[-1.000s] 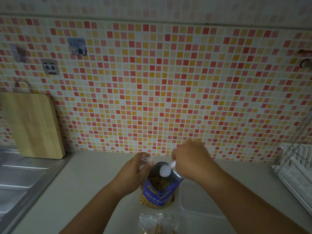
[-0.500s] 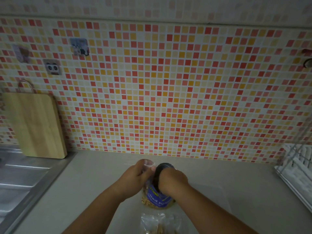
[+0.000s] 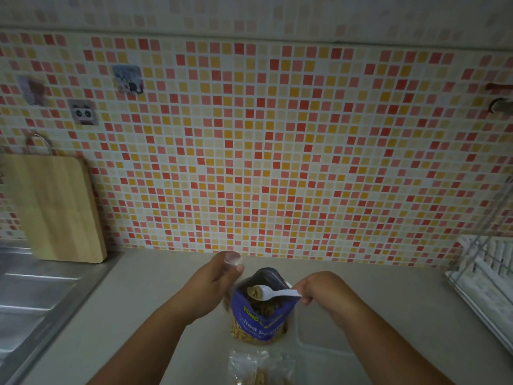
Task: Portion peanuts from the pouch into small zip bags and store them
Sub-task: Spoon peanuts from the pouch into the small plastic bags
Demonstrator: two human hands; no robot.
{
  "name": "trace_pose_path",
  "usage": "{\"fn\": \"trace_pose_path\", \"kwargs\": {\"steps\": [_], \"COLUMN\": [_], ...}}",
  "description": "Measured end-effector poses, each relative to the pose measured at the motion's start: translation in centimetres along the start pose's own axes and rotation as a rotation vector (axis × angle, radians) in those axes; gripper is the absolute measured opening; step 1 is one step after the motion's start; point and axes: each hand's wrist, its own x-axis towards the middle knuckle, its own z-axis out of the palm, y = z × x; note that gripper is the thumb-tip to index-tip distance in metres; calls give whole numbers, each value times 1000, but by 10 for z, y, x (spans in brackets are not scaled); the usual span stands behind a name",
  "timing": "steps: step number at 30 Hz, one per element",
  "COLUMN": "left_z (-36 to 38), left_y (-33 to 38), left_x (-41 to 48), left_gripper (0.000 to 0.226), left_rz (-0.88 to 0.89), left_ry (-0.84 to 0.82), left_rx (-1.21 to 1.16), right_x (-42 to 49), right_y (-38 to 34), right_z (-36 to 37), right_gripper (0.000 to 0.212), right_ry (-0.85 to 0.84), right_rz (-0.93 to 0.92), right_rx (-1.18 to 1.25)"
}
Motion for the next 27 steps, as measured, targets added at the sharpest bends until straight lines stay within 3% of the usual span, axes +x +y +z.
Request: {"fn": "trace_pose_path", "kwargs": {"steps": [2, 8, 13, 17, 21, 25, 27], "left_z": [-2, -1, 7, 13, 24, 29, 26], "left_y": [4, 4, 9, 12, 14, 12, 15], "left_x": [-1, -2, -2, 0, 3, 4, 1], "left_gripper": [25, 46, 56, 58, 56, 45, 34], "left_rz": [29, 116, 152, 199, 233, 220, 189], "left_ry": [-4, -33, -59, -69, -56, -32, 11], "left_rx": [67, 411, 534, 606, 577, 341, 202], "right_x": [3, -19, -33, -29, -41, -87, -103], "right_y": [8, 24, 17, 1, -10, -29, -25], "right_z": [-3, -26, -51, -50, -38, -39, -47], "right_gripper": [44, 48, 58, 50, 29, 26, 27], "right_ry": [-7, 139, 158, 191, 517, 756, 893], "right_rz": [-29, -85, 0, -51, -320, -531, -550], "right_rx": [-112, -134, -234, -255, -84, -426, -488]}}
